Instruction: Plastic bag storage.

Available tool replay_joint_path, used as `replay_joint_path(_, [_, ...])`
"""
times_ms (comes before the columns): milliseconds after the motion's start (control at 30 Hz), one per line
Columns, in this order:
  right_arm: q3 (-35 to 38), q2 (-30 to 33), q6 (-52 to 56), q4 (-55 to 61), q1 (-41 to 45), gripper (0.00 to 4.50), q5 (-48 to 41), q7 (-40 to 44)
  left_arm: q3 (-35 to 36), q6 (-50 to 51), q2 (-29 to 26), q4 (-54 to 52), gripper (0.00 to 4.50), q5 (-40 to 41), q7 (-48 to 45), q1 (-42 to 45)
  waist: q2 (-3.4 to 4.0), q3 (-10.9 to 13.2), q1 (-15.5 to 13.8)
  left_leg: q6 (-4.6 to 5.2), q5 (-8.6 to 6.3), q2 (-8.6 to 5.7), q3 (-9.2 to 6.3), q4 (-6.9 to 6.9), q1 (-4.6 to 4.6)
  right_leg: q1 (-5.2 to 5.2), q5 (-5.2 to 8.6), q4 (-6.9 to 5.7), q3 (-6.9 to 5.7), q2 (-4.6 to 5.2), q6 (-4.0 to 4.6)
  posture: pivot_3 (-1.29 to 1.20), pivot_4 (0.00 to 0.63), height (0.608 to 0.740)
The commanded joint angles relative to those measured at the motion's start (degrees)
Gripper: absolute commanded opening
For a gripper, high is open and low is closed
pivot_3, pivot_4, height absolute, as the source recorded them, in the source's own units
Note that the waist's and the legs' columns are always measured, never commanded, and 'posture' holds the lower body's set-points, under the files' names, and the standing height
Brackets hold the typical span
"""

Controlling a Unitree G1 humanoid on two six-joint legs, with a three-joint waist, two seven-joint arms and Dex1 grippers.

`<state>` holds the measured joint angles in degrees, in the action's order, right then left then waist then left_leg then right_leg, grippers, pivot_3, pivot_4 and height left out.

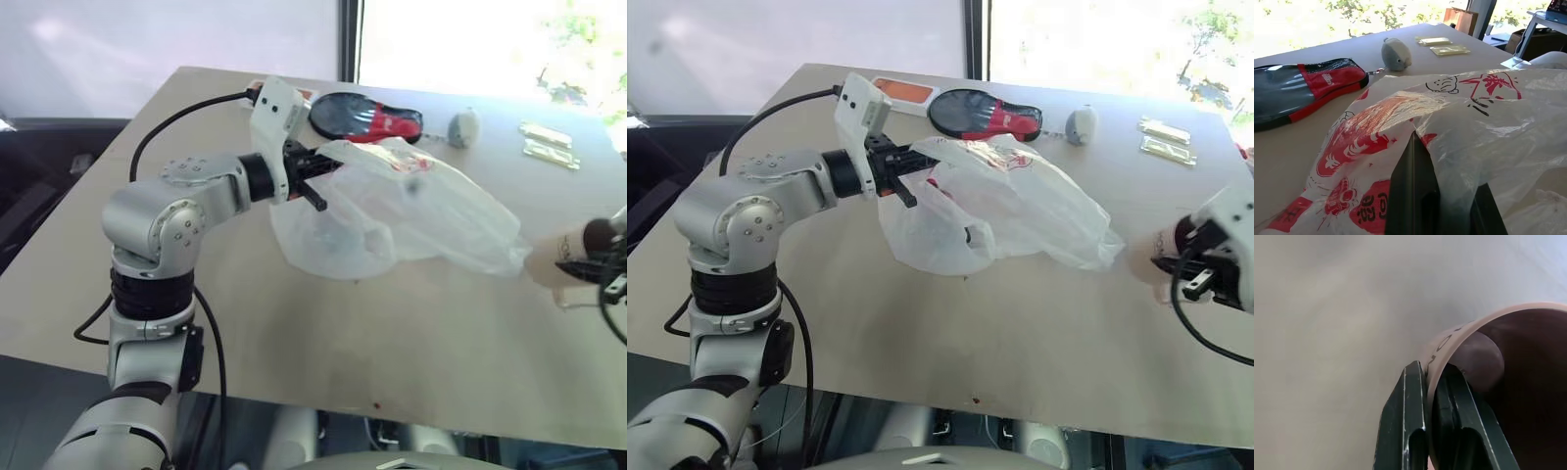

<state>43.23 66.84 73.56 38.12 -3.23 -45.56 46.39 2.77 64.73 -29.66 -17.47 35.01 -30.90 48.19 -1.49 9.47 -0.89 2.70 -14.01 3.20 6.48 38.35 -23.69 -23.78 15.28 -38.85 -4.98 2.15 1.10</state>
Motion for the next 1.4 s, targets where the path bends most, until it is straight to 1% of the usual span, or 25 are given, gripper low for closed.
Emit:
replay_joint_path(33, [14.4, 2.1, -1.3, -1.2, 5.3, 0.08, -41.6, -8.3, 0.6, -2.0, -1.2, -0.7, 0.00, -0.2, -0.7, -0.1, -0.02, 0.1, 0.2, 0.01, 0.00, 0.00, 0.00, 0.04, 0.02, 0.05, 0.00, -0.01, 0.00, 0.02, 0.00, 0.00, 0.150, 0.740])
replay_joint_path(67, [14.4, 3.4, -5.3, -1.7, 5.7, 0.08, -50.9, -13.4, 0.5, -2.2, -1.4, -0.4, 0.00, -0.2, -0.9, -0.1, 0.00, 0.1, 0.1, 0.01, -0.01, -0.01, 0.03, 0.04, 0.03, 0.04, -0.01, -0.02, 0.03, 0.04, 0.01, 0.00, 0.150, 0.740])
replay_joint_path(100, [12.9, 5.0, -9.4, -1.7, 5.9, 0.08, -57.2, -17.9, 0.5, -2.3, -1.4, -0.2, 0.00, -0.2, -1.0, 0.1, 0.00, 0.1, 0.1, 0.01, -0.01, -0.02, 0.03, 0.04, 0.05, 0.04, -0.05, -0.04, 0.03, 0.05, 0.08, 0.00, 0.150, 0.740])
replay_joint_path(133, [9.9, 6.3, -14.2, -1.2, 6.8, 0.08, -62.6, -21.8, 0.5, -2.3, -1.5, 0.0, 0.00, -0.1, -1.1, 0.3, 0.00, 0.1, 0.1, 0.01, -0.01, -0.01, 0.02, 0.03, 0.07, 0.05, -0.09, -0.05, 0.02, 0.03, 0.16, 0.00, 0.150, 0.740])
replay_joint_path(167, [6.5, 7.1, -18.2, -0.5, 7.9, 0.08, -65.7, -24.4, 0.1, -2.4, -1.6, 0.2, 0.00, -0.3, -1.2, 0.6, -0.05, 0.1, 0.1, 0.01, -0.01, 0.00, 0.00, 0.02, 0.07, 0.06, -0.09, -0.04, 0.00, 0.01, 0.17, 0.00, 0.150, 0.740])
replay_joint_path(233, [-2.0, 7.7, -24.4, 1.5, 10.9, 0.08, -67.4, -27.2, -0.3, -2.9, -1.7, 0.7, 0.00, -0.5, -1.3, 1.1, -0.16, 0.1, 0.1, 0.01, -0.01, 0.01, 0.00, 0.02, 0.08, 0.08, 0.00, -0.02, -0.01, -0.01, 0.01, 0.00, 0.150, 0.740])
replay_joint_path(333, [-11.4, 8.1, -27.3, 3.9, 14.0, 0.08, -67.4, -28.9, -0.3, -2.7, -1.8, 1.0, 0.00, -0.5, -1.1, 2.1, -0.22, 0.1, 0.0, 0.06, -0.03, -0.03, 0.00, 0.09, -0.01, 0.07, -0.01, 0.00, -0.01, 0.05, -0.03, 0.00, 0.150, 0.740])
replay_joint_path(433, [-15.3, 6.6, -30.7, 2.4, 19.1, 0.08, -67.4, -28.8, -0.5, -2.3, -2.1, 0.7, 0.00, -0.7, -0.6, 2.5, -0.26, 0.2, -0.1, 0.09, -0.05, -0.04, -0.01, 0.11, -0.06, 0.04, -0.02, 0.01, -0.03, 0.09, -0.04, 0.00, 0.150, 0.740])
replay_joint_path(467, [-16.4, 7.2, -30.5, 1.7, 20.5, 0.08, -67.4, -29.3, -0.3, -1.9, -2.1, 0.4, 0.00, -0.5, -0.5, 2.5, -0.25, 0.2, 0.0, 0.09, -0.05, -0.04, -0.01, 0.12, -0.06, 0.04, -0.02, 0.02, -0.04, 0.09, -0.03, 0.00, 0.150, 0.740])
replay_joint_path(533, [-23.7, 7.0, -28.3, 1.5, 22.4, 0.08, -61.9, -31.6, 0.0, -1.3, -1.6, -0.2, 0.00, 0.0, 0.1, 2.6, -0.27, 0.2, 0.0, 0.09, -0.05, -0.03, -0.01, 0.11, -0.05, 0.04, -0.04, 0.02, -0.04, 0.09, 0.00, 0.00, 0.150, 0.740])
replay_joint_path(567, [-27.4, 5.8, -27.6, 1.7, 23.7, 0.08, -58.8, -32.3, 0.0, -1.1, -1.4, -0.5, 0.00, 0.3, 0.2, 2.6, -0.27, 0.2, 0.1, 0.09, -0.05, -0.02, -0.01, 0.11, -0.01, 0.06, -0.06, 0.02, -0.04, 0.09, 0.05, 0.00, 0.150, 0.740])
replay_joint_path(633, [-35.6, 0.3, -27.0, 0.9, 27.1, 0.08, -50.9, -34.4, 0.1, -1.0, -1.3, -0.9, 0.00, 0.6, 0.3, 2.6, -0.32, 0.1, 0.2, 0.09, -0.05, -0.01, -0.01, 0.11, -0.02, 0.05, -0.09, 0.01, -0.04, 0.09, 0.10, 0.00, 0.150, 0.740])
replay_joint_path(667, [-40.3, -3.2, -26.3, -0.4, 29.1, 0.08, -45.1, -36.2, 0.2, -0.9, -1.4, -1.1, 0.00, 0.8, 0.3, 2.5, -0.32, 0.2, 0.3, 0.09, -0.05, 0.00, 0.00, 0.13, 0.00, 0.06, -0.07, 0.00, -0.04, 0.09, 0.06, 0.00, 0.150, 0.740])
replay_joint_path(700, [-43.1, -5.7, -25.6, -1.4, 30.5, 0.08, -41.2, -37.3, 0.2, -0.7, -1.4, -1.3, 0.00, 0.9, 0.3, 2.5, -0.27, 0.2, 0.4, 0.08, -0.04, 0.00, 0.02, 0.13, 0.00, 0.04, -0.02, -0.03, 0.00, 0.09, -0.02, 0.00, 0.150, 0.740])
replay_joint_path(767, [-49.6, -12.5, -26.6, -6.2, 33.6, 0.08, -28.4, -39.2, 1.4, 1.5, -1.9, -2.6, 0.00, 2.8, 0.0, 1.9, -0.23, 0.2, 0.4, 0.07, -0.04, 0.00, 0.07, 0.13, 0.01, 0.00, -0.02, -0.07, 0.03, 0.08, -0.03, 0.00, 0.150, 0.740])
replay_joint_path(800, [-51.1, -14.9, -26.9, -8.1, 34.7, 0.08, -24.5, -39.7, 1.8, 2.5, -2.1, -3.1, 0.00, 3.6, 0.0, 1.7, -0.23, 0.2, 0.3, 0.07, -0.03, 0.01, 0.05, 0.13, -0.02, -0.02, -0.03, -0.08, 0.01, 0.08, -0.01, 0.00, 0.150, 0.740])
replay_joint_path(833, [-52.2, -17.0, -27.1, -9.3, 35.7, 0.08, -21.4, -39.3, 2.2, 3.6, -2.6, -3.7, 0.00, 4.5, -0.4, 1.3, -0.22, 0.2, 0.3, 0.06, -0.03, 0.01, 0.06, 0.12, -0.01, -0.03, -0.05, -0.10, 0.02, 0.07, 0.03, 0.00, 0.150, 0.740])
replay_joint_path(900, [-52.7, -22.7, -27.4, -12.8, 38.3, 0.08, -18.0, -40.5, 2.8, 6.6, -4.0, -6.0, 0.00, 7.2, -1.3, 0.0, -0.21, 0.2, 0.4, 0.06, -0.03, 0.01, 0.06, 0.12, -0.06, -0.08, -0.14, -0.10, 0.00, 0.07, 0.19, 0.00, 0.150, 0.740])
replay_joint_path(967, [-53.0, -26.7, -27.6, -15.0, 40.0, 0.08, -14.5, -39.6, 4.4, 11.5, -4.6, -7.3, 0.00, 10.9, -1.4, -0.8, -0.19, 0.2, 0.3, 0.05, -0.03, 0.00, 0.08, 0.06, -0.08, -0.12, -0.15, -0.07, 0.01, 0.09, 0.21, 0.00, 0.150, 0.740])
replay_joint_path(1133, [-49.6, -33.3, -26.7, -20.0, 43.0, 0.08, -12.3, -37.6, 6.1, 17.1, -7.5, -10.7, 0.00, 16.1, -2.1, -2.5, -0.19, 0.2, 0.1, 0.06, -0.03, -0.02, 0.04, 0.04, -0.12, -0.11, -0.15, -0.03, -0.04, 0.11, 0.22, 0.00, 0.150, 0.740])
replay_joint_path(1200, [-49.6, -36.6, -26.7, -22.8, 44.6, 0.08, -10.8, -37.4, 5.6, 17.2, -9.2, -12.1, 0.00, 16.8, -2.7, -3.1, -0.18, 0.2, 0.2, 0.06, -0.03, -0.02, 0.04, 0.08, -0.09, -0.09, -0.16, -0.08, -0.04, 0.11, 0.22, 0.00, 0.150, 0.740])
replay_joint_path(1267, [-50.6, -39.7, -27.4, -25.4, 45.4, 0.08, -7.7, -36.8, 6.2, 16.9, -9.0, -12.3, 0.00, 17.3, -1.7, -3.1, -0.18, 0.2, 0.3, 0.06, -0.03, -0.02, 0.04, 0.09, -0.05, -0.07, -0.16, -0.13, -0.04, 0.10, 0.22, 0.00, 0.150, 0.740])
replay_joint_path(1333, [-52.0, -44.2, -28.4, -29.1, 46.4, 0.08, -4.3, -36.8, 7.8, 15.7, -7.8, -11.5, 0.00, 17.4, -0.1, -2.5, -0.17, 0.2, 0.3, 0.05, -0.03, -0.01, 0.03, 0.08, 0.00, -0.03, -0.16, -0.14, -0.04, 0.09, 0.23, 0.00, 0.150, 0.740])
replay_joint_path(1400, [-54.7, -49.3, -31.0, -33.1, 47.0, 0.08, 0.0, -34.6, 10.1, 15.1, -5.2, -9.3, 0.00, 17.3, 2.8, -0.8, -0.17, 0.2, 0.4, 0.05, -0.03, -0.01, 0.03, 0.08, -0.01, -0.04, -0.16, -0.15, -0.04, 0.08, 0.23, 0.00, 0.150, 0.740])
